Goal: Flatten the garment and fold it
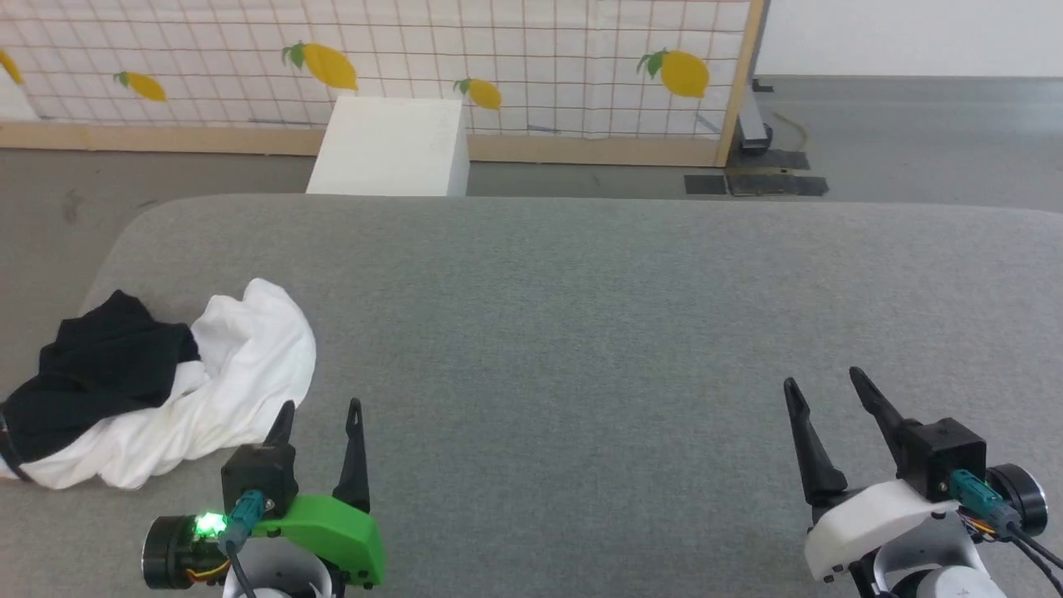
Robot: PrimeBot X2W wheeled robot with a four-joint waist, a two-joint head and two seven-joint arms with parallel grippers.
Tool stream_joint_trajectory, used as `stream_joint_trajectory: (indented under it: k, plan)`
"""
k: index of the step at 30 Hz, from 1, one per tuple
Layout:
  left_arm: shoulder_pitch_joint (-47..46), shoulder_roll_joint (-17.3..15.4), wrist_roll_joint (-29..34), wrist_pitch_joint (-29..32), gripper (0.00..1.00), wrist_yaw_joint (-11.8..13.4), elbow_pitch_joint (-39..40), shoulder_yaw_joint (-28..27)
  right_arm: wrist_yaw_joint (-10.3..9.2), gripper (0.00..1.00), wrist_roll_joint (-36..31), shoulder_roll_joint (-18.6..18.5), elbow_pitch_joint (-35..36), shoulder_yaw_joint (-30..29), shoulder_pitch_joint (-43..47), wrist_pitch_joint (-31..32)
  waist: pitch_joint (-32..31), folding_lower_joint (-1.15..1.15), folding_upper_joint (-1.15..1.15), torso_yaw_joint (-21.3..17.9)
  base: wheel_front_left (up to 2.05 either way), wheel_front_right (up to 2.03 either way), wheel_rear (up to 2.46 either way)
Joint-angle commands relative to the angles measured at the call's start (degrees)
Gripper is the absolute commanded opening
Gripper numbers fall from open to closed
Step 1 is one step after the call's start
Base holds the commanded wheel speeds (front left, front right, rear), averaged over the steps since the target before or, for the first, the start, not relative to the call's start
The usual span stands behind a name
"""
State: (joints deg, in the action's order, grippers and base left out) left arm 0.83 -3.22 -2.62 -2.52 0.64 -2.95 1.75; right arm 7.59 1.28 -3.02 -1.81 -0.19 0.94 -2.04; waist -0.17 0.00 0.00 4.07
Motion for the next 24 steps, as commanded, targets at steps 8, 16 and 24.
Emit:
stream_joint_trajectory:
  k: [8, 16, 24]
  plan:
    - [-1.4, -0.8, -1.3, -1.5, 1.0, 1.2, -0.9, 0.3, -0.03, 1.0, 1.2, 0.0, -0.8, 0.1, -1.1, -1.3, -0.2, 0.0, 0.0, 4.3, 0.0, 0.0, 0.0]
    - [-1.2, -1.4, -2.2, -2.4, 1.0, 2.1, -1.0, 0.4, -0.03, 1.0, 1.7, 0.0, -1.4, 0.3, -1.3, -2.1, -0.4, 0.0, 0.0, 7.8, 0.0, 0.0, 0.0]
    - [-0.7, -2.6, -3.6, -3.5, 1.0, 2.3, -1.0, 0.3, -0.04, 1.0, 2.3, 0.1, -2.0, 0.7, -1.8, -3.1, -0.4, 0.0, 0.0, 11.0, 0.0, 0.0, 0.0]
